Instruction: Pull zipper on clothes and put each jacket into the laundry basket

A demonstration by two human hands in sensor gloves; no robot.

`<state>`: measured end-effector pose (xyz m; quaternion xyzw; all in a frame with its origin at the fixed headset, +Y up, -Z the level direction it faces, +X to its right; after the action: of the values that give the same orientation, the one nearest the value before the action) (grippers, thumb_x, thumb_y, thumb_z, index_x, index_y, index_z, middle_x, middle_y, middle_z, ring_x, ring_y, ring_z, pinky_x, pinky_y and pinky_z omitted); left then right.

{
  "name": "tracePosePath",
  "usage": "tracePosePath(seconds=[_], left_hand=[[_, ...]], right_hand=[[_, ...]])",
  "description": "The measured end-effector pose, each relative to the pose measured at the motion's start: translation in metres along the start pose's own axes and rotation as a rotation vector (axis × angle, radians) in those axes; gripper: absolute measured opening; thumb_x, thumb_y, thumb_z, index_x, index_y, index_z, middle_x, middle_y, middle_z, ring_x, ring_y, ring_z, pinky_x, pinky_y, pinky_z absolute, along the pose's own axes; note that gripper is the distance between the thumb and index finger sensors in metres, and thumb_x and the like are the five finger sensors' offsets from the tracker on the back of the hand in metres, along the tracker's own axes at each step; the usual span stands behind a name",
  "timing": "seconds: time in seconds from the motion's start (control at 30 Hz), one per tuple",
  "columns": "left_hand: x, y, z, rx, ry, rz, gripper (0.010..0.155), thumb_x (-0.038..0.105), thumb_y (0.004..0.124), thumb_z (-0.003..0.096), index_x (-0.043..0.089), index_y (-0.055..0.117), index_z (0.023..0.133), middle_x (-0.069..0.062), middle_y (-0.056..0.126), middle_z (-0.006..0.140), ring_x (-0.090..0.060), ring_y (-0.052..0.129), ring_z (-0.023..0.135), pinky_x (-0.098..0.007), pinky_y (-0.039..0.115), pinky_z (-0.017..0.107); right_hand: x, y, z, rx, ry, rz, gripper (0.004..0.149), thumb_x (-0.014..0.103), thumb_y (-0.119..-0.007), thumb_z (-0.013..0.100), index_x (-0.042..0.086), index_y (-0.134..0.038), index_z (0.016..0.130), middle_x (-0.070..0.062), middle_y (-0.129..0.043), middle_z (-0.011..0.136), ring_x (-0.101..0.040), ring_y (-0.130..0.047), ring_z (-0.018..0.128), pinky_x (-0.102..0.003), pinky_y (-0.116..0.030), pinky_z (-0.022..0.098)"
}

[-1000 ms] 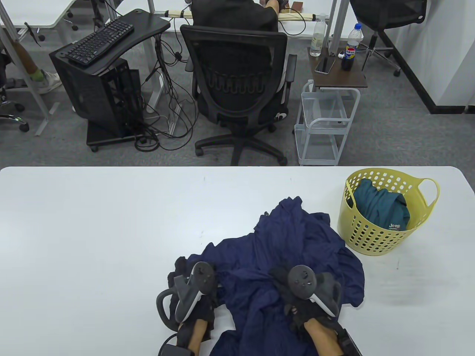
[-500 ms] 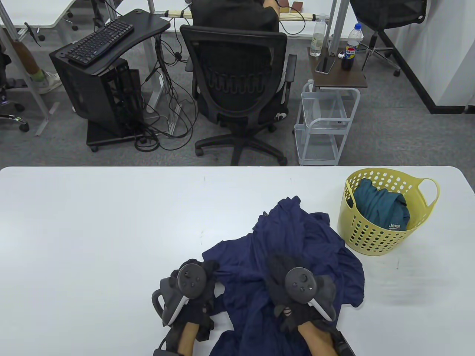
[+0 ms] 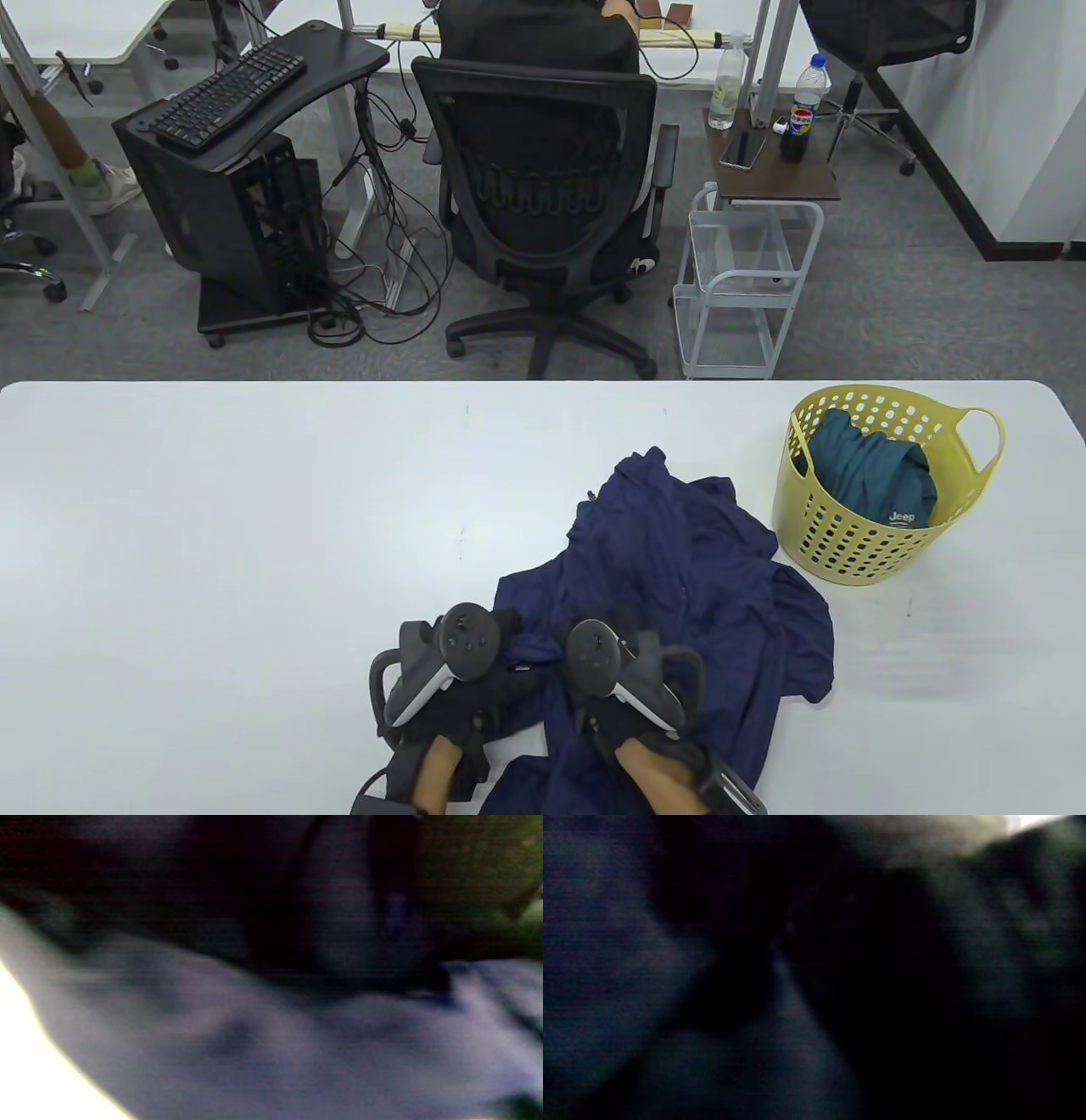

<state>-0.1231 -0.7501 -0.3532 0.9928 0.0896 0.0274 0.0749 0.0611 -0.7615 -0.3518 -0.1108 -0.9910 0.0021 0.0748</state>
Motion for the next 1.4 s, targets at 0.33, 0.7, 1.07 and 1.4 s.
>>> tracePosePath(seconds=[0.33,0.7,1.07,1.4], left_hand=[[-0.035,-0.01,-0.004,0.166,-0.22,-0.022,0.061,0.041,0.08,0.0376,0.045,0.061,0.095,0.012,0.076,0.081,-0.02,0.073,0.084,-0.06,0.058,0.069],[-0.078,-0.033,-0.021,0.345,-0.343,-0.18,0.052,0.038,0.079,0.0395,0.045,0.071,0.09,0.011,0.075,0.091,-0.021,0.079,0.084,-0.057,0.064,0.067],[-0.078,0.016,-0.011,0.011,-0.159,-1.26,0.049,0.043,0.073,0.0429,0.035,0.076,0.091,0.01,0.102,0.071,-0.011,0.106,0.042,-0.049,0.08,0.055],[-0.054,-0.041,-0.03,0.327,-0.162,0.085,0.048,0.043,0.076,0.0384,0.04,0.08,0.086,0.013,0.101,0.07,-0.008,0.1,0.035,-0.047,0.083,0.048]], right_hand=[[-0.006,-0.011,-0.005,0.094,0.011,-0.017,0.043,0.05,-0.078,0.051,0.038,-0.084,0.092,0.005,-0.081,0.108,-0.042,-0.072,0.099,-0.065,-0.053,0.07],[-0.02,-0.008,-0.005,0.112,-0.023,0.045,0.045,0.052,-0.076,0.051,0.037,-0.084,0.092,0.004,-0.082,0.108,-0.041,-0.072,0.098,-0.064,-0.053,0.07],[-0.026,-0.012,-0.007,0.147,-0.035,0.032,0.046,0.051,-0.076,0.051,0.039,-0.079,0.096,0.01,-0.075,0.111,-0.036,-0.067,0.102,-0.062,-0.051,0.072],[-0.051,-0.014,-0.006,0.19,-0.102,0.082,0.047,0.051,-0.071,0.053,0.042,-0.073,0.1,0.014,-0.066,0.116,-0.034,-0.06,0.105,-0.06,-0.047,0.074]])
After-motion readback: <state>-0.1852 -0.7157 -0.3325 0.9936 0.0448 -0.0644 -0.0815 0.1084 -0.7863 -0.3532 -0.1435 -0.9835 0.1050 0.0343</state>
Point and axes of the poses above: the tracker on the back of each hand, its own x axis roughly to the thumb side, its own z axis roughly from the wrist to the fingertips, y = z × x, the point moved 4 cm from there along z, roughly from the wrist to the fingertips
